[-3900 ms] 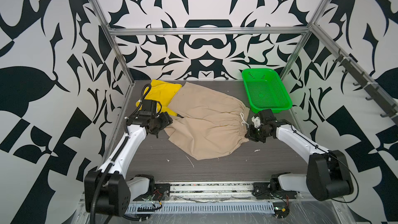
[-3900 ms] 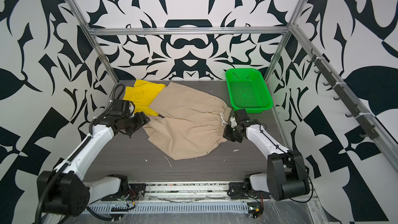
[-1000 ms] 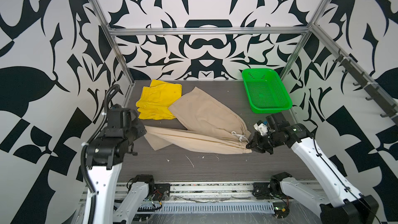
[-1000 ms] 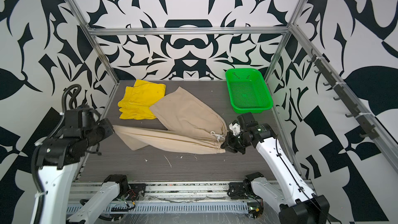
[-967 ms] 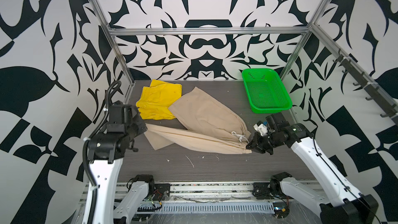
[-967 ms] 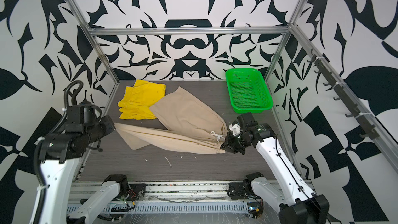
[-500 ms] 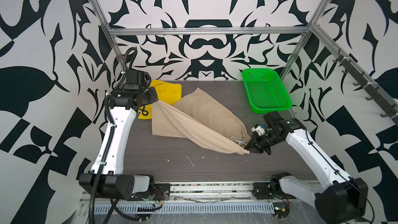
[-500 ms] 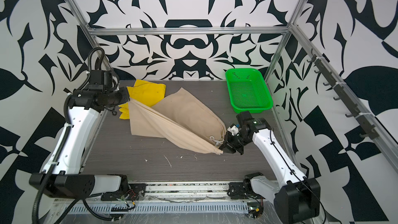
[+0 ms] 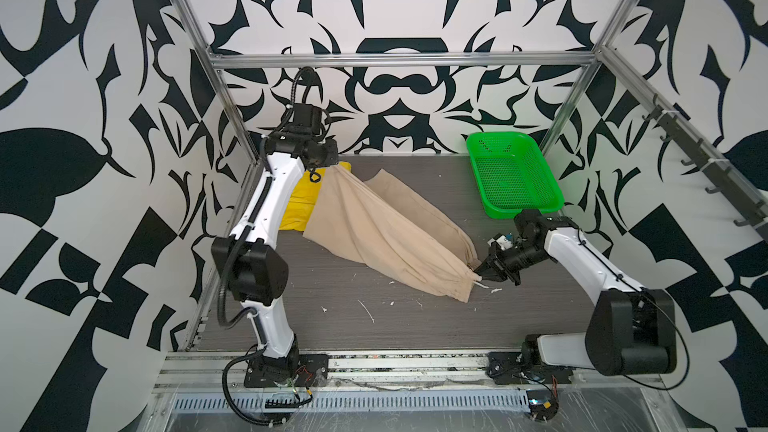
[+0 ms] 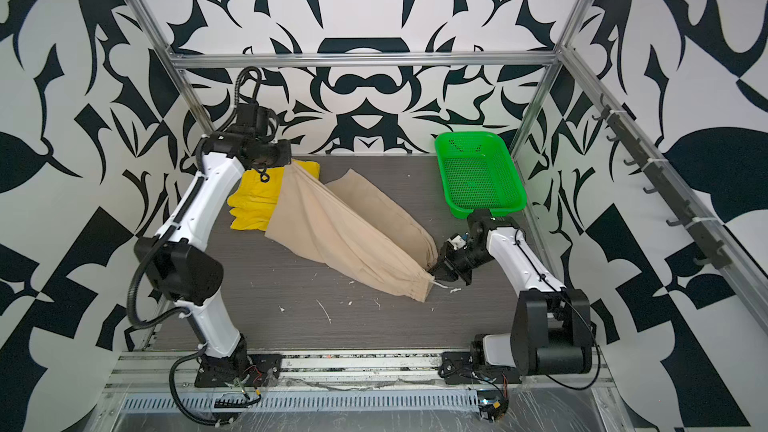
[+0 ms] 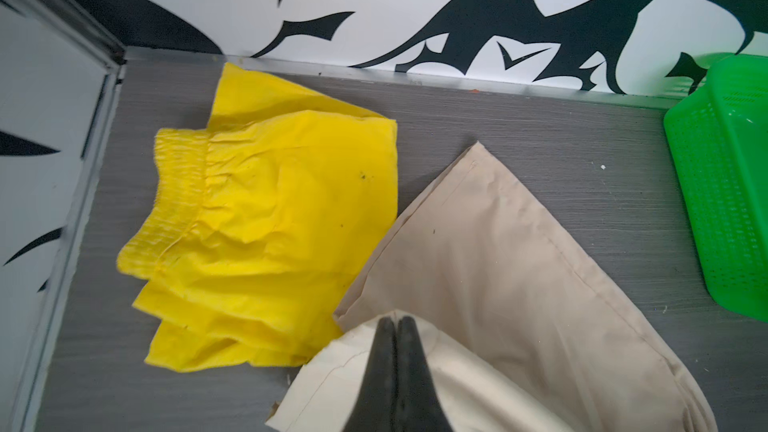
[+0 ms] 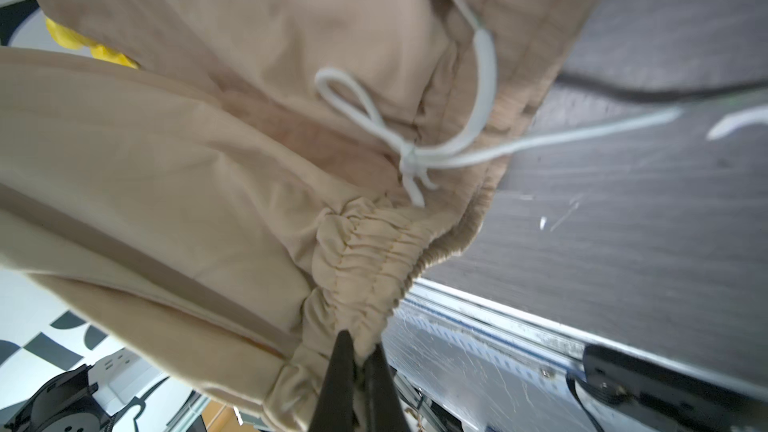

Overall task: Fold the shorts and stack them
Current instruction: 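Release the folded leg with the left gripper and open the right gripper, then move both grippers onto the folded beige shorts to grasp them again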

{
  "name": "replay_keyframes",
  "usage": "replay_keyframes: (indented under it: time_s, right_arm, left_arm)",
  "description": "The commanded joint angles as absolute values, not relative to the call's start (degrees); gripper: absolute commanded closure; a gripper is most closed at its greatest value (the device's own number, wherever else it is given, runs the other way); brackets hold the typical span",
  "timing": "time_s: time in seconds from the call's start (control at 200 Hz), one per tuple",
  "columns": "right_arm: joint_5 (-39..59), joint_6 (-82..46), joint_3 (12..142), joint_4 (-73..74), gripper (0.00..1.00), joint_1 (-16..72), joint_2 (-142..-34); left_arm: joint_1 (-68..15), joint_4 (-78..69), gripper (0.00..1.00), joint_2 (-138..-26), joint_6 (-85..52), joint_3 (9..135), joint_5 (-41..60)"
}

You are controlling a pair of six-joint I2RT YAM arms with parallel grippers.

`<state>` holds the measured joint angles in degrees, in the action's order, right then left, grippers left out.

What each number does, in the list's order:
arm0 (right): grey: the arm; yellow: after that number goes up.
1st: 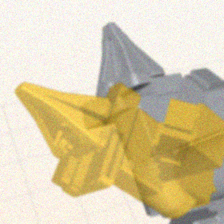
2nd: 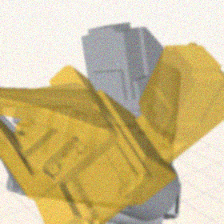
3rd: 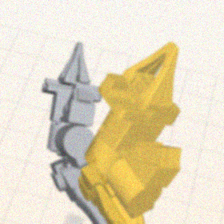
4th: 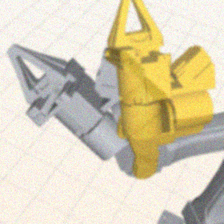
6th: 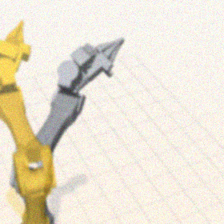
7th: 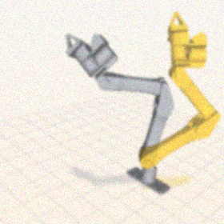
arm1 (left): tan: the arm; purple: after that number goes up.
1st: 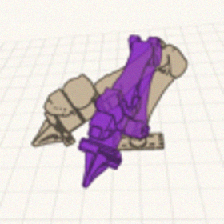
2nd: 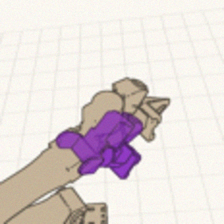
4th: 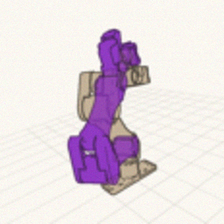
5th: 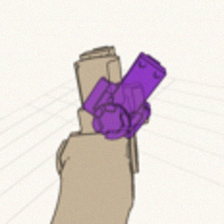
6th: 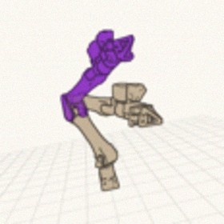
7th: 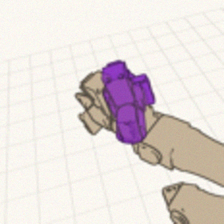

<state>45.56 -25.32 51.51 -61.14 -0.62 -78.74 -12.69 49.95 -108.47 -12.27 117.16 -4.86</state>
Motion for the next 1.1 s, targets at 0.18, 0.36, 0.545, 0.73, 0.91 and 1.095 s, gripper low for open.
replay_keyframes:
  time_s: [0.18,0.36,0.545,0.73,0.91,1.095]
  right_arm:
    - [44.82,-23.65,49.28,-54.55,1.0,-6.3,-85.78]
    - [43.09,-27.77,48.72,-48.14,0.9,-8.56,-86.6]
    - [36.59,-31.05,51.82,-49.12,0.47,-9.13,-80.07]
    - [27.96,-33.37,56.4,-54.09,0.04,-8.66,-71.39]
    - [19.45,-34.39,59.19,-51.37,0.04,5.63,-65.83]
    - [19.64,-41.51,52.9,-35.31,0.04,20.82,-67.42]
  left_arm:
    - [-14.9,46.93,1.0,-128.14,-10.55,135.66,-3.85]
    - [-16.32,45.52,0.82,-139.97,-11.9,145.05,-2.49]
    - [-16.5,48.03,0.42,-141.14,-13.19,146.56,-1.31]
    - [-16.5,44.17,0.38,-124.46,-13.66,128.35,-2.12]
    - [-17.36,36.08,0.4,-107.17,-17.67,100.63,4.99]
    - [-20.59,25.97,0.42,-101.95,-24.39,82.36,10.48]
